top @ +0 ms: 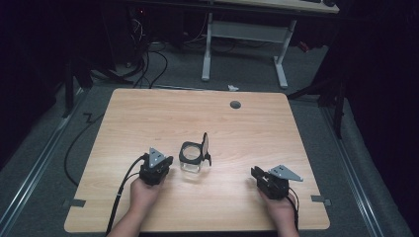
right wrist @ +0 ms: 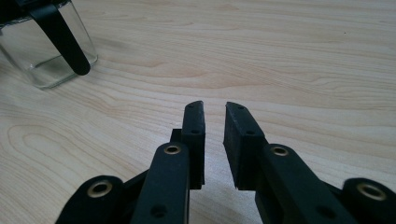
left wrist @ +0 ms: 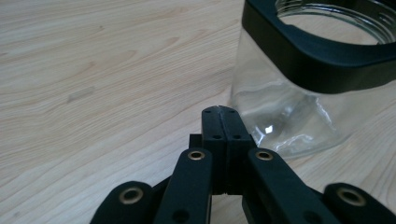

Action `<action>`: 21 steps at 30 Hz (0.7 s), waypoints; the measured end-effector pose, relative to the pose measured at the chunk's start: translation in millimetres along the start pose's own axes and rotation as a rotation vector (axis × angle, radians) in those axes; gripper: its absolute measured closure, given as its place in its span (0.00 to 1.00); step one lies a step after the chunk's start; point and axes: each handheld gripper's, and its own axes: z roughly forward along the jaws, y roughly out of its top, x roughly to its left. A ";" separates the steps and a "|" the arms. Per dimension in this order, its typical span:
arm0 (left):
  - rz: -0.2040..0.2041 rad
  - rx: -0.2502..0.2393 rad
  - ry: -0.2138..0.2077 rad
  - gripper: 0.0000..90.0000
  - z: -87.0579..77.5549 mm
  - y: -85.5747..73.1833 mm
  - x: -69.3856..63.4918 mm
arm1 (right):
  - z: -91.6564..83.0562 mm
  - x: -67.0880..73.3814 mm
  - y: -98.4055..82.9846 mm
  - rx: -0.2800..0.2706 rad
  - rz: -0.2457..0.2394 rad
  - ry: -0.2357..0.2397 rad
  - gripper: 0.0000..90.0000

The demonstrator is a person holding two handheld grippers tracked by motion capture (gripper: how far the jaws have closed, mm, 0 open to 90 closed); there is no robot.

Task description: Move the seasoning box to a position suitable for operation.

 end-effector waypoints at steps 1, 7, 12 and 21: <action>0.000 -0.002 -0.010 1.00 1.5 -0.7 -3.4 | 0.1 0.0 -0.2 0.001 0.001 0.002 0.87; 0.007 0.001 -0.006 1.00 3.4 -3.6 -14.3 | 0.3 0.4 -0.5 -0.001 0.004 0.004 0.85; 0.003 0.003 -0.016 1.00 -2.9 -5.1 -18.7 | 0.3 0.3 -0.6 -0.001 0.006 0.007 0.85; -0.003 0.011 -0.076 1.00 -15.1 -13.2 -41.1 | 0.7 0.1 -0.5 -0.002 0.007 0.012 0.85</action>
